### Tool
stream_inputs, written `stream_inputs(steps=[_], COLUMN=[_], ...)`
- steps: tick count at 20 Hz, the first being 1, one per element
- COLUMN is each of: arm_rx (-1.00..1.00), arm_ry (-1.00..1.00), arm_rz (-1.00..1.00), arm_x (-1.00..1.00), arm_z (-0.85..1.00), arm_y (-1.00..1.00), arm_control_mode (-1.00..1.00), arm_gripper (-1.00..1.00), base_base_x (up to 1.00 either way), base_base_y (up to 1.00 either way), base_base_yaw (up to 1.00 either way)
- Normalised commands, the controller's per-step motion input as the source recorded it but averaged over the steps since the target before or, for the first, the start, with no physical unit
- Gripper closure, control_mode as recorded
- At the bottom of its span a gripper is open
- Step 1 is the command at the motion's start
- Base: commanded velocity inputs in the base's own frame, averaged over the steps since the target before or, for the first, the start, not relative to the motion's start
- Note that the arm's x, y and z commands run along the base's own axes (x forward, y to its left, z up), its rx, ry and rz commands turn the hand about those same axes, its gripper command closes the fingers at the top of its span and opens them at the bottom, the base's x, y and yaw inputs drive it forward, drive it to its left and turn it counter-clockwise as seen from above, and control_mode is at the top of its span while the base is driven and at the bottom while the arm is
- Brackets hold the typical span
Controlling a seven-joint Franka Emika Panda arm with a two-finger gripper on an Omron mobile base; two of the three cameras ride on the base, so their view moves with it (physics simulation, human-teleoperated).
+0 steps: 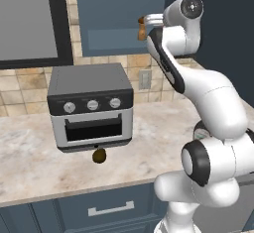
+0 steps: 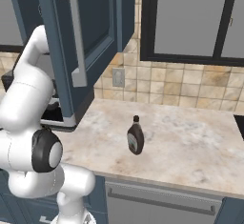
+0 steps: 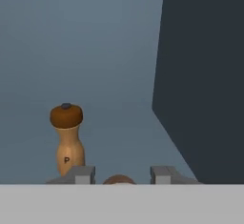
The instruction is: There are various items on the counter. Only move the condiments/shakers into the cabinet.
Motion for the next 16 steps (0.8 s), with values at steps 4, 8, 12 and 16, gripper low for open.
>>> stream_inputs(steps=[4, 8, 12, 16], arm_rx=[0.00, 0.00, 0.00, 0.00], arm_ry=[0.04, 0.05, 0.00, 0.00], arm_rz=[0.00, 0.00, 0.00, 0.00], arm_x=[0.22, 0.23, 0.26, 0.30], arm_z=[-0.19, -0.30, -0.09, 0.00], arm_y=[0.00, 0.00, 0.00, 0.00], arm_control_mode=[-1.00, -1.00, -1.00, -1.00], arm_gripper=[1.00, 1.00, 1.00, 1.00], base_base_x=[0.00, 0.00, 0.00, 0.00], base_base_y=[0.00, 0.00, 0.00, 0.00], base_base_yaw=[0.00, 0.00, 0.00, 0.00])
